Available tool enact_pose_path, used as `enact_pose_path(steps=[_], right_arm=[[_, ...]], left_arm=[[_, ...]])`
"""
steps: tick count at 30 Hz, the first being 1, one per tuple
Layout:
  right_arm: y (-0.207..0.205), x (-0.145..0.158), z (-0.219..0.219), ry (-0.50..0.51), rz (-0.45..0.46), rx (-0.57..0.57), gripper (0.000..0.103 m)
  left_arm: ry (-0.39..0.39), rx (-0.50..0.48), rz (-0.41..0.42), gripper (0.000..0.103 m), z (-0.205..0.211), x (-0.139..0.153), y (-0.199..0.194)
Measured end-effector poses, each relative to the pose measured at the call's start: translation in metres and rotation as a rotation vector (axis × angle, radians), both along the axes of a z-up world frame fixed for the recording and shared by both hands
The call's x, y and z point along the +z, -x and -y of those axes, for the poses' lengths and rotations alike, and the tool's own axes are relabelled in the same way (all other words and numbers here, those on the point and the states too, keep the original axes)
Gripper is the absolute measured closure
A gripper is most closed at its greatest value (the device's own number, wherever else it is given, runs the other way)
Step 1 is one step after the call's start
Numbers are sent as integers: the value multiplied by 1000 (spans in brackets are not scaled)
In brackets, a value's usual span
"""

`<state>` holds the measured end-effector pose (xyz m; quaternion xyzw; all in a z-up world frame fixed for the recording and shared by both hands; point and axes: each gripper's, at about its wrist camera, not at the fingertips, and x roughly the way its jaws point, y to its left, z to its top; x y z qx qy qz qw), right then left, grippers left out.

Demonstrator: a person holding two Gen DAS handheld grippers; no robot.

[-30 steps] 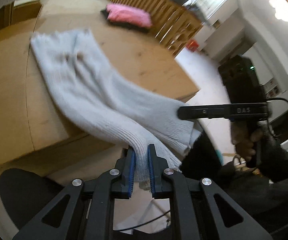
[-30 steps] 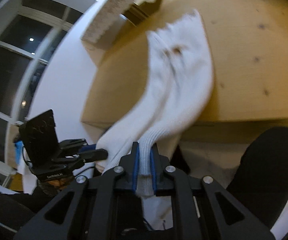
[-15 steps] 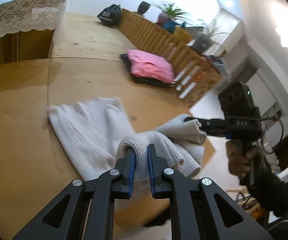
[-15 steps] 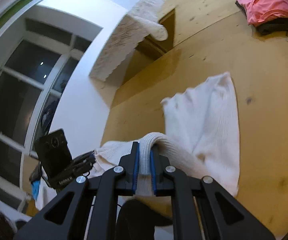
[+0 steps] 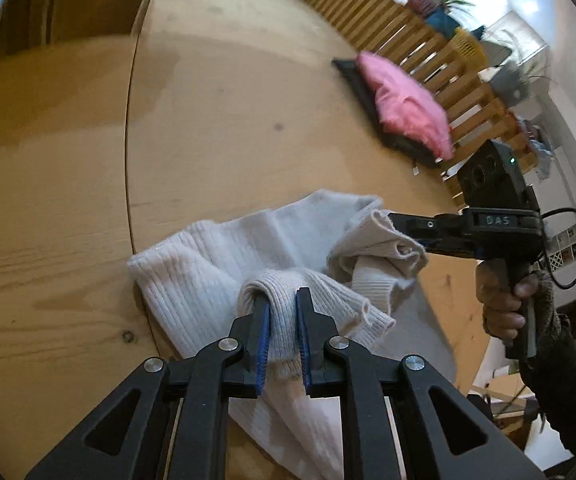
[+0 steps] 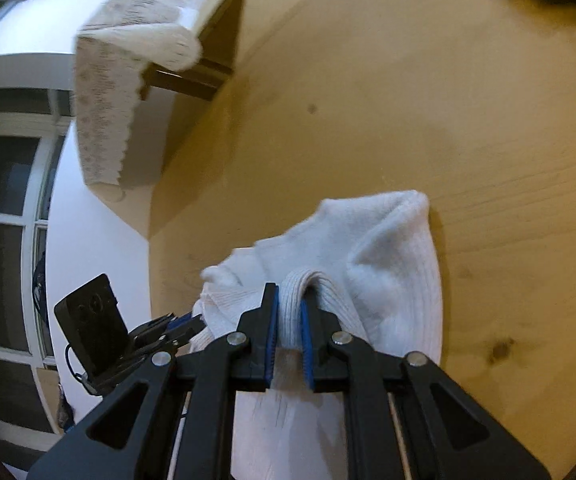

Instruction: Fold clothes

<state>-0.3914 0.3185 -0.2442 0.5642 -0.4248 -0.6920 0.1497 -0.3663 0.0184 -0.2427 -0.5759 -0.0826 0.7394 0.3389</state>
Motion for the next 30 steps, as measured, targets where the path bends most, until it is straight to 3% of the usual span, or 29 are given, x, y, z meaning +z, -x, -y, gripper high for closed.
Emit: enact_pose_path(steps=[2, 4, 6, 9, 12, 16, 20, 23, 30], right_arm=[[1, -1, -13, 61, 52, -54, 86], [-2, 11, -24, 68, 29, -88, 78], [-6, 24, -31, 66, 1, -94, 67], [-16, 46, -46, 97, -48, -136, 67], [-30, 74, -33, -76, -138, -37, 67], [-60, 75, 8, -360, -180, 167, 67], [-87, 50, 31, -361, -153, 274, 67], [-95, 38, 41, -417, -163, 303, 67], [-80, 38, 37, -433, -205, 296, 67]], left_arm=[[0, 36, 68, 87, 2, -7, 14], [0, 79, 110, 87, 7, -4, 21], [27, 106, 80, 82, 12, 6, 23], [109, 138, -8, 61, 21, 24, 20], [124, 157, -58, 61, 33, 42, 14], [152, 118, -86, 59, 37, 50, -11], [151, 47, -21, 59, 25, 28, -55], [164, -6, -3, 59, 9, 12, -80], [186, 41, -10, 58, -7, 0, -64]])
